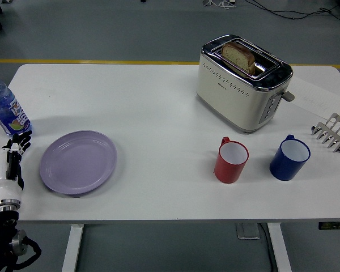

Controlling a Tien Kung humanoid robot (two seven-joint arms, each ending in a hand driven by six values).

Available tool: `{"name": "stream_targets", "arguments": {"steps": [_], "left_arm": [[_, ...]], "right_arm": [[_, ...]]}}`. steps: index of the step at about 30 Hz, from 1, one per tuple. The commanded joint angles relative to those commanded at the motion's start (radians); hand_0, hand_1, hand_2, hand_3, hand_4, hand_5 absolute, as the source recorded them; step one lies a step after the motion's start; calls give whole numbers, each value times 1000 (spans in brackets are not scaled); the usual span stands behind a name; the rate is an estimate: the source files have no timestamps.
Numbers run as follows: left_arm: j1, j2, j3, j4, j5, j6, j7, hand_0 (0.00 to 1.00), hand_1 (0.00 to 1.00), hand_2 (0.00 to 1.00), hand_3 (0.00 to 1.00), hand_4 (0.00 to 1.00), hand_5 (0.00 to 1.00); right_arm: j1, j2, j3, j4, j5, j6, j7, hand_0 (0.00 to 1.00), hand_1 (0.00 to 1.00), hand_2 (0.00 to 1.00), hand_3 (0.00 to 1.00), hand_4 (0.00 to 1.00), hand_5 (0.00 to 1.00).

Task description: Push plate across desktop

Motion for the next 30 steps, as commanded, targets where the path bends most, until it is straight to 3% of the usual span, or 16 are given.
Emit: {"name": "stream_targets", "arguments": {"steps": [7,30], "left_arm": [[-18,-12,27,9,-23,27,0,887,894,869,722,510,998],[-73,-61,90,43,-63,37,0,884,890,872,719,503,998]], "right_arm": [[1,4,0,0,-5,1,-1,529,486,592,551,251,197],[-2,13,0,0,-17,2,-6,528,488,597,550,249,197]]}}
